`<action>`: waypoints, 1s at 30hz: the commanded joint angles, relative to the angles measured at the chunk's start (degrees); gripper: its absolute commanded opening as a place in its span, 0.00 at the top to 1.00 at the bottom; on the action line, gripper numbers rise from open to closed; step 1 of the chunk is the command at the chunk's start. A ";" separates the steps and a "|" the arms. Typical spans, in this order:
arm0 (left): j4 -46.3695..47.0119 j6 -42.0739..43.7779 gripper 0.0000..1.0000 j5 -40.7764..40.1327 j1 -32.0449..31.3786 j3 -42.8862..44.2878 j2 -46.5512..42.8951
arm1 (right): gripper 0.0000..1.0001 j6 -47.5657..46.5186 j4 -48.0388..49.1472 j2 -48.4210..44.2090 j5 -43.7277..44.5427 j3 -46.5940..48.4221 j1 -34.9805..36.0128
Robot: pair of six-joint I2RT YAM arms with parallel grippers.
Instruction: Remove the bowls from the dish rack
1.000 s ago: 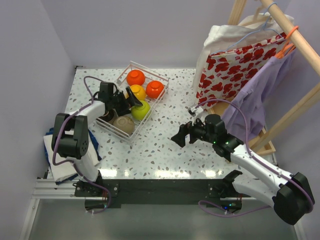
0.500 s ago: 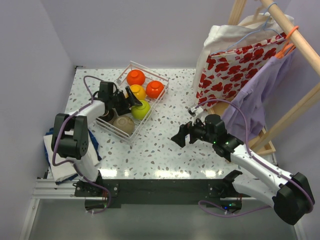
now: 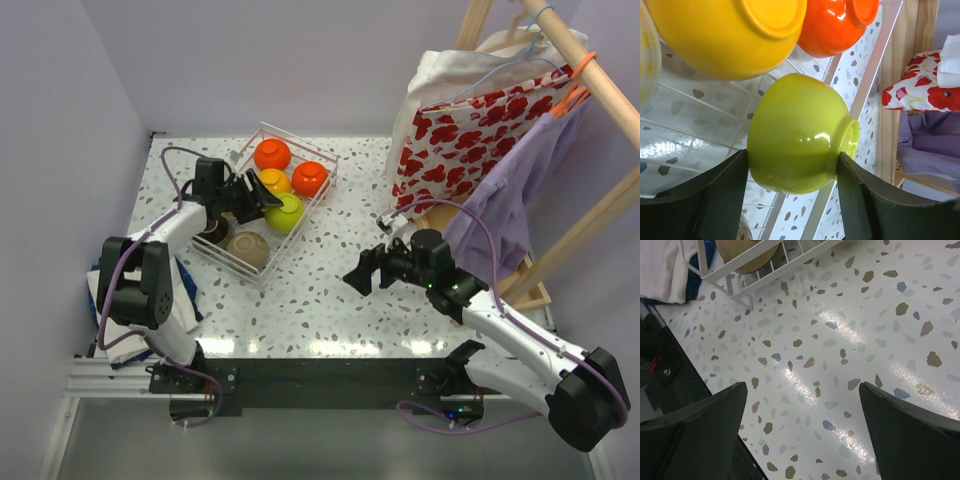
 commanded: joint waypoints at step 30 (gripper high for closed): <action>-2.61 20.76 0.70 -12.85 -3.69 4.40 -10.99 | 0.01 1.31 -1.53 7.68 0.66 12.26 3.05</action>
